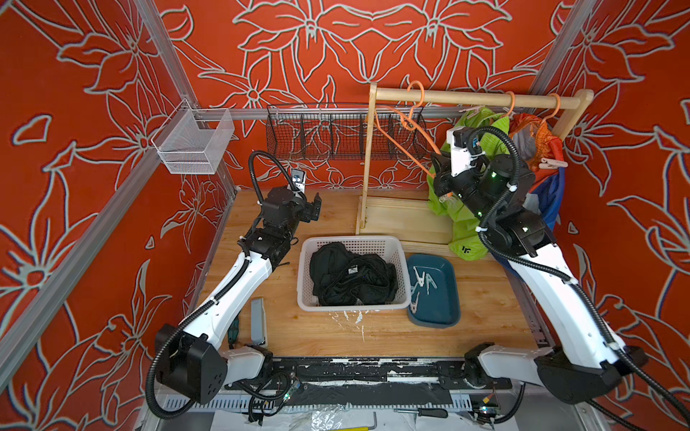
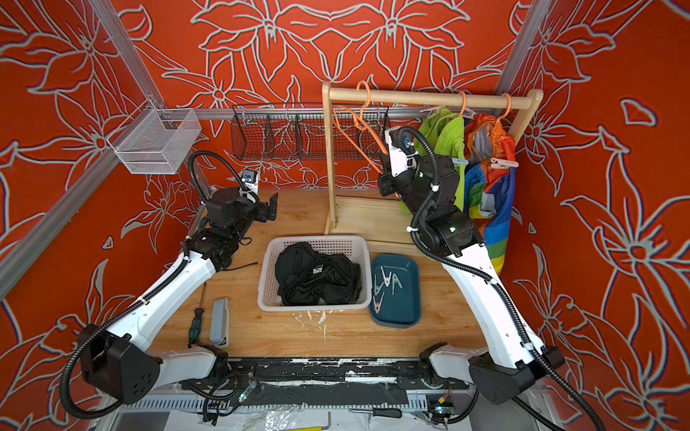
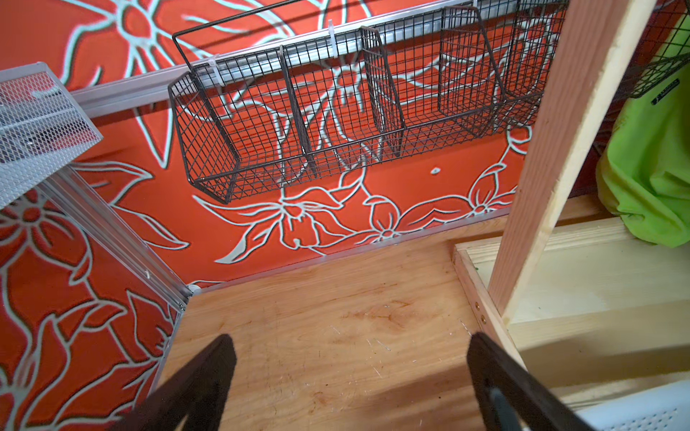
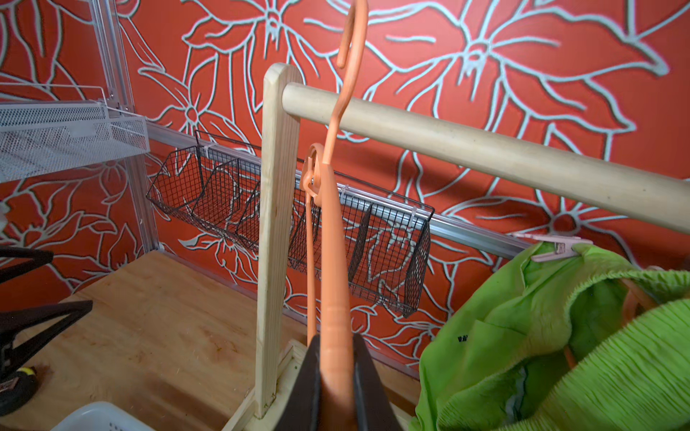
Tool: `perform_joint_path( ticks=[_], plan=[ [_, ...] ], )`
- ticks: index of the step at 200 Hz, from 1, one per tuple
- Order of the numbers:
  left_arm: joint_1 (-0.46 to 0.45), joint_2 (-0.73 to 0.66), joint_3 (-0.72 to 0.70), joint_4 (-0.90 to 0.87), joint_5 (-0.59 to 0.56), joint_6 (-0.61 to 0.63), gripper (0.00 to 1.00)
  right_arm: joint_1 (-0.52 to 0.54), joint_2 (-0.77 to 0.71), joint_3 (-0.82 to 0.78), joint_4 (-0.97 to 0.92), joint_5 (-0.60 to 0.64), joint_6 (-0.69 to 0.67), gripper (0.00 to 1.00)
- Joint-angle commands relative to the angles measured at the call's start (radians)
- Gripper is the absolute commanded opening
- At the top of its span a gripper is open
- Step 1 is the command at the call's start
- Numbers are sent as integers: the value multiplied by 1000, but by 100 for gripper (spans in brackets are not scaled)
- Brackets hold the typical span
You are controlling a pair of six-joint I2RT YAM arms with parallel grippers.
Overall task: Remove the clothespins securing shorts to the hanger
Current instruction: Place the hanger on the clothesline.
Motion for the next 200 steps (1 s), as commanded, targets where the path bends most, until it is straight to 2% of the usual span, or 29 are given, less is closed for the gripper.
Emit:
perform_joint_path(
  ticks=[1, 47, 94, 152, 181, 190, 200],
  plan=[
    [7, 9, 1, 21, 5, -6, 97, -13, 36, 18, 116, -30, -18, 0],
    [7, 6, -1, 22, 6, -5, 97, -34, 100, 15, 127, -59, 16, 0],
    [8, 6, -3, 24, 5, -4, 97, -49, 102, -14, 130, -73, 41, 0],
    [10, 10, -1, 22, 8, -2, 97, -65, 189, 88, 85, -121, 51, 0],
    [11, 10, -4, 26, 8, 0, 97, -67, 197, 62, 97, -129, 63, 0],
    [11, 10, -4, 26, 9, -1, 97, -67, 192, 47, 100, -128, 65, 2],
    [13, 11, -3, 26, 11, -3, 97, -68, 180, 25, 108, -127, 68, 11]
  ],
)
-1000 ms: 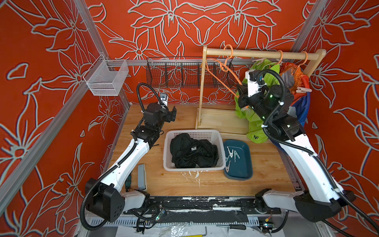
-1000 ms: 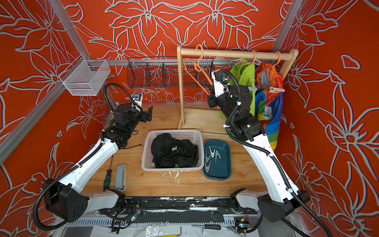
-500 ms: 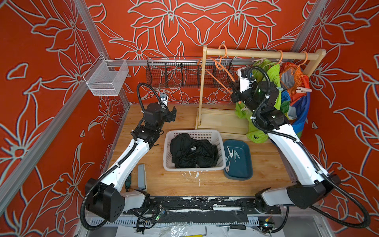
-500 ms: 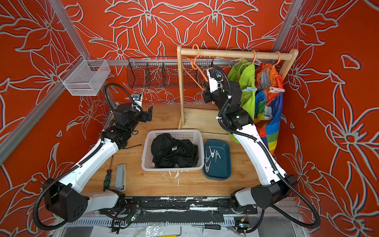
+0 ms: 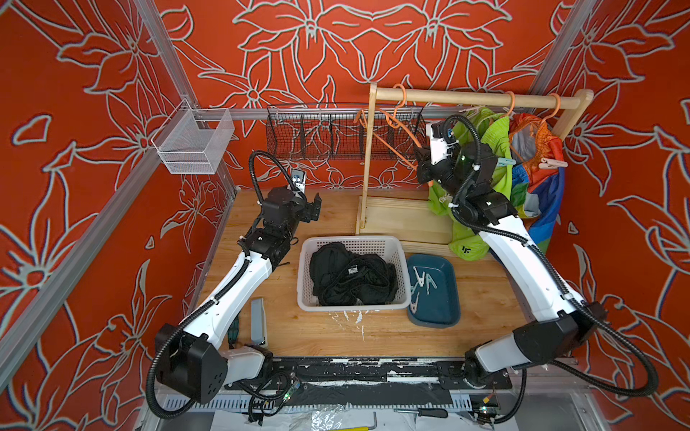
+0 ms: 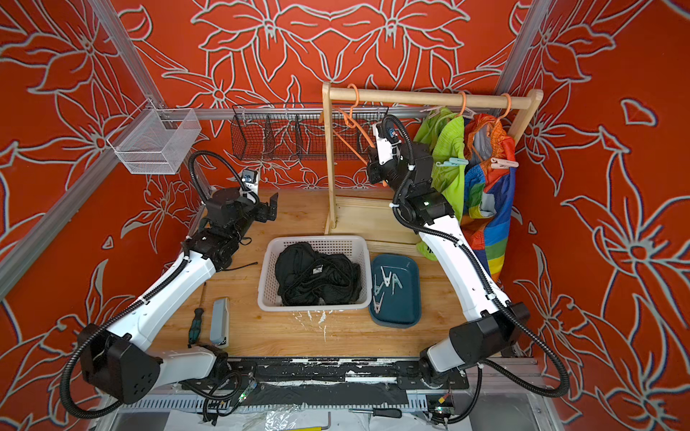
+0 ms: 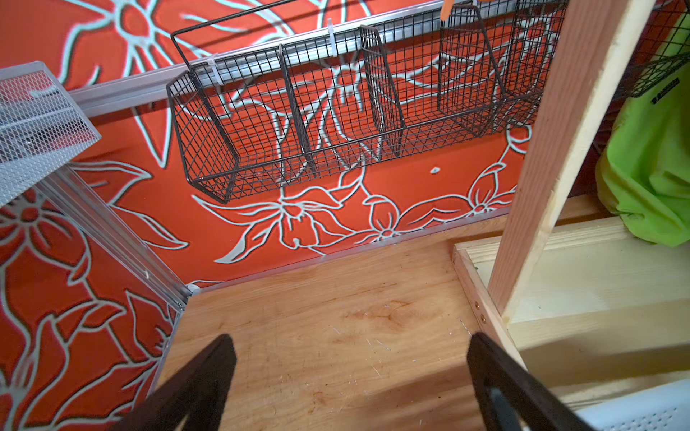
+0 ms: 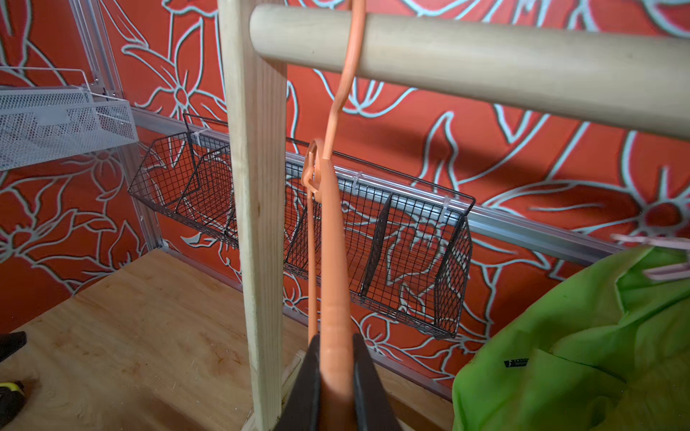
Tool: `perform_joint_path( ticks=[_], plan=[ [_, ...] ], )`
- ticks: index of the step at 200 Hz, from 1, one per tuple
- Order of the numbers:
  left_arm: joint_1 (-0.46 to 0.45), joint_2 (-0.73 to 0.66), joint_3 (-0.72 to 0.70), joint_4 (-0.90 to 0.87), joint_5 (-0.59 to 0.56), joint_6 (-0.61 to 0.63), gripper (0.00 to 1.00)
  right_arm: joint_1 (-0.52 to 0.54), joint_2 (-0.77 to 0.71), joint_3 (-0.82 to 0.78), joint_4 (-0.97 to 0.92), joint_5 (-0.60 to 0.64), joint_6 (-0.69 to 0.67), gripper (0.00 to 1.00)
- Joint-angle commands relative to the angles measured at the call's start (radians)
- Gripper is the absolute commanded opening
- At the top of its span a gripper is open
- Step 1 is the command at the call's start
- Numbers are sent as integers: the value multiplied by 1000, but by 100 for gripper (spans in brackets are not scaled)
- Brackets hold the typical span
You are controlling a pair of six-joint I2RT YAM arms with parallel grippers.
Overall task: Remove the clothespins securing shorts to the hanger
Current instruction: Place the hanger on the clothesline.
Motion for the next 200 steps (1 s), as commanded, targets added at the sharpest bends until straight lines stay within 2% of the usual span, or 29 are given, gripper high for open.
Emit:
perform_joint_path(
  ticks=[1, 29, 47, 65, 99, 142, 200],
  plan=[
    [11, 9, -3, 25, 9, -4, 97, -8, -26, -30, 26, -18, 18, 13],
    [16, 10, -3, 25, 10, -6, 97, -8, -82, -99, 48, -9, 20, 48],
    [18, 11, -3, 25, 7, -10, 97, -8, -119, -122, 34, 2, 15, 61],
    [19, 13, -3, 25, 9, -12, 97, -8, -173, -153, 20, 13, 14, 68],
    [19, 15, 0, 20, 15, -18, 97, -8, -293, -201, -52, 47, 24, 69],
    [19, 23, 16, 0, 52, -35, 97, -8, -472, -250, -141, 233, 22, 70],
    [19, 25, 23, -14, 108, -46, 97, -15, -460, -139, -217, 500, -47, 72]
  ],
)
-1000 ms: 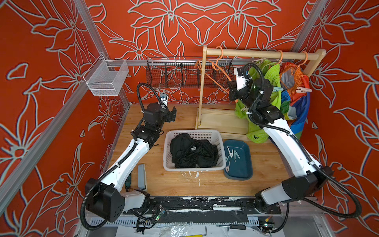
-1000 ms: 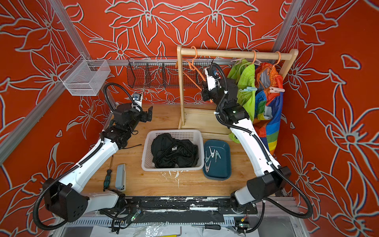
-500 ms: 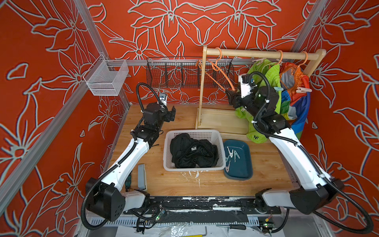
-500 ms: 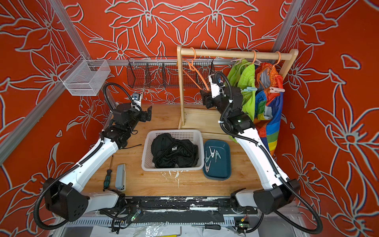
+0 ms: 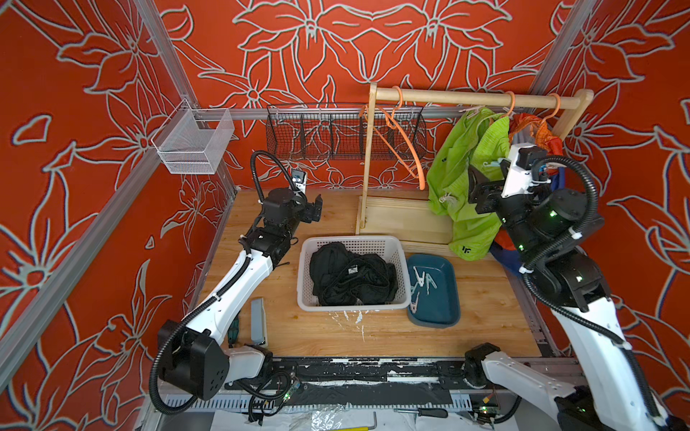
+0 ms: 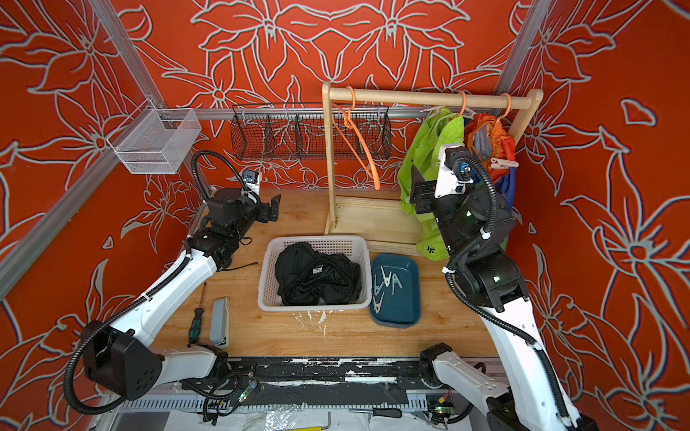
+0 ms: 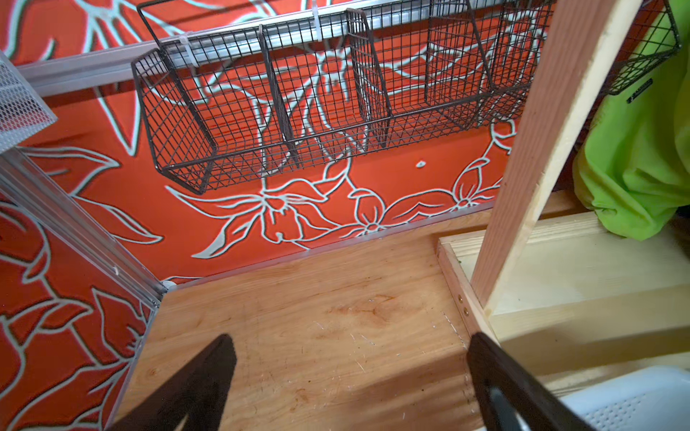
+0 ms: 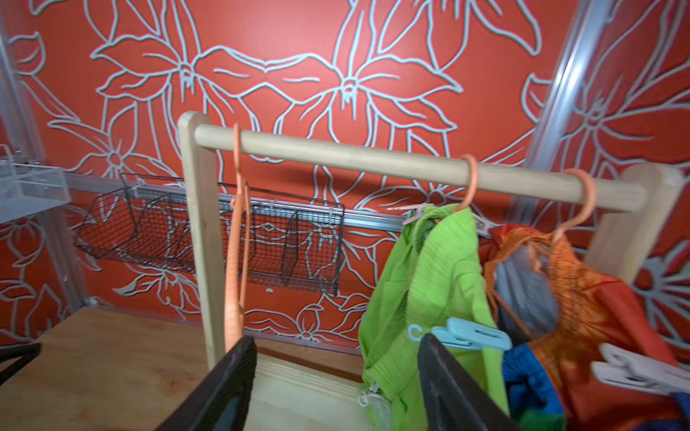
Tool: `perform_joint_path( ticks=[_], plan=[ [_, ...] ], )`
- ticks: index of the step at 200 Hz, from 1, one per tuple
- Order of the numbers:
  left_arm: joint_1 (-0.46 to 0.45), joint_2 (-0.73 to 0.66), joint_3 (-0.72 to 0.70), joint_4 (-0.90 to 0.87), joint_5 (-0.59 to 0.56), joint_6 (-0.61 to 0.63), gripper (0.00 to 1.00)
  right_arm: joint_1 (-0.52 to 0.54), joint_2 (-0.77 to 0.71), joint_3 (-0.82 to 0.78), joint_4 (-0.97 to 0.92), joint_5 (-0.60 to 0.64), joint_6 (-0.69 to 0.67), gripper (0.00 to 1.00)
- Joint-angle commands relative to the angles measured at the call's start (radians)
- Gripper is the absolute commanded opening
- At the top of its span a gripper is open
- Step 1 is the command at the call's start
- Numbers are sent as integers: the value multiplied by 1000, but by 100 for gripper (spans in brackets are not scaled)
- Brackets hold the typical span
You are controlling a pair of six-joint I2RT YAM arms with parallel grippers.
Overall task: Remove the clothespins securing shorts to the hanger
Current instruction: Place the hanger on the clothesline, then pick up the hanger from the clothesline.
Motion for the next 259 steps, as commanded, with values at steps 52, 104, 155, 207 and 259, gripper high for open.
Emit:
perform_joint_path(
  ticks=[52, 104, 155, 207, 259],
  plan=[
    [6, -3, 21, -1, 40, -2, 97, -151, 132, 157, -185, 98, 76, 73],
    [6, -6, 18, 2, 39, 1, 97, -337, 199, 202, -232, -83, 203, 73],
    [6, -3, 17, 1, 37, 4, 97, -451, 290, 243, -209, -272, 285, 72],
    [6, -1, 16, 3, 36, 8, 97, -486, 365, 277, -184, -367, 324, 70],
    [6, -3, 13, 5, 35, 9, 97, -492, 402, 323, -122, -378, 330, 69]
  ],
)
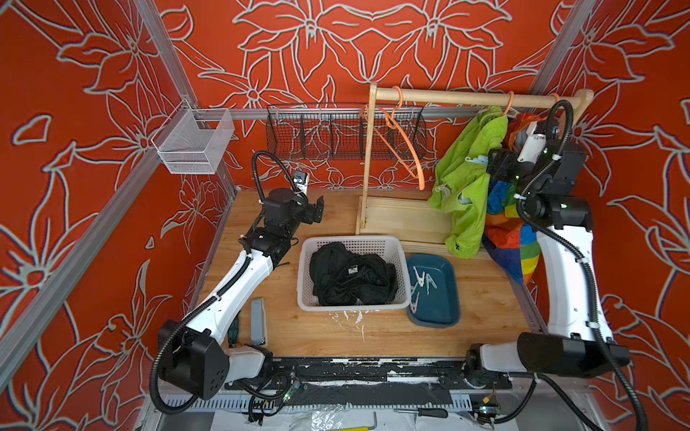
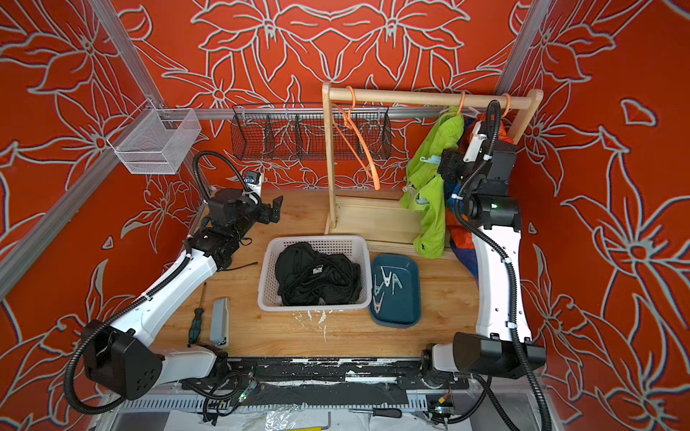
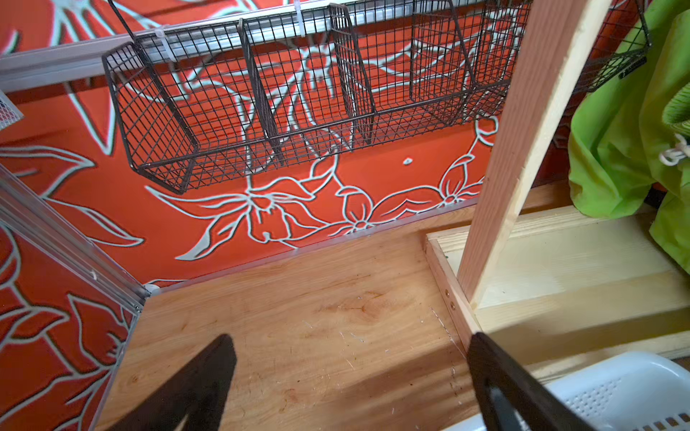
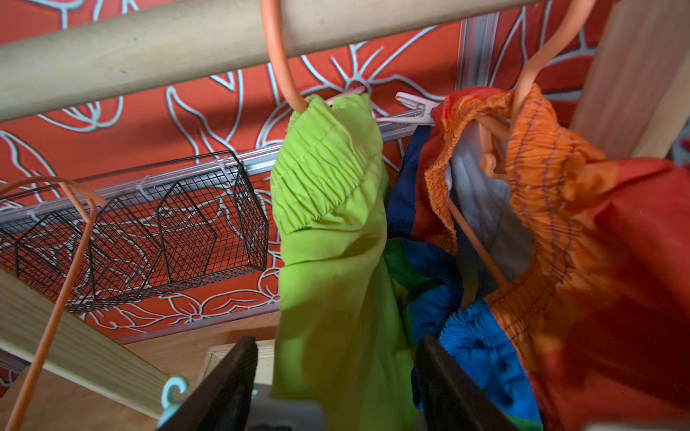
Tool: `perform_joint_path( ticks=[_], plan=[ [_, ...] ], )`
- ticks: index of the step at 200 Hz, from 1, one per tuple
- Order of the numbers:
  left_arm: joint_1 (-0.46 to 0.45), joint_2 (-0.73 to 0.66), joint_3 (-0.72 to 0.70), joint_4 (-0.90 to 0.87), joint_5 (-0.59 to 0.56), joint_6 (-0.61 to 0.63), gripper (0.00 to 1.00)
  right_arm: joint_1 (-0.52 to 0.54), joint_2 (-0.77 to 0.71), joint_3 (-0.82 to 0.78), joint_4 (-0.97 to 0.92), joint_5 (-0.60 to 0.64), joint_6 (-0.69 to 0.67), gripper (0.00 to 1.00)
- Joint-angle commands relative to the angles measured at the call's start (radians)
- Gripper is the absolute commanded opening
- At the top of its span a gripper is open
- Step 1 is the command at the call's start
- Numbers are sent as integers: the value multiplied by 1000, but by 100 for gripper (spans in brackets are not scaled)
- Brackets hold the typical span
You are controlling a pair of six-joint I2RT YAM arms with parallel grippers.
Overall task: Remove the clothespins securing shorts to the hanger
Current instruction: Pick up the hanger from the clothesline.
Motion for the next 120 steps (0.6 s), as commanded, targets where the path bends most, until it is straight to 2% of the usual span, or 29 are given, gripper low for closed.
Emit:
perform_joint_path(
  ticks=[1, 48, 104, 120],
  plan=[
    [6, -4, 13, 11, 6, 10, 97, -6, 15, 65, 45, -23, 21, 69],
    [6, -3, 13, 13, 8, 11, 97, -7, 60, 149, 73, -21, 23, 68],
    [6, -3, 10, 16, 4, 16, 97, -6, 148, 206, 51, -72, 42, 59],
    [6, -3, 9, 17, 3, 18, 97, -8, 173, 224, 37, -77, 35, 53]
  ],
)
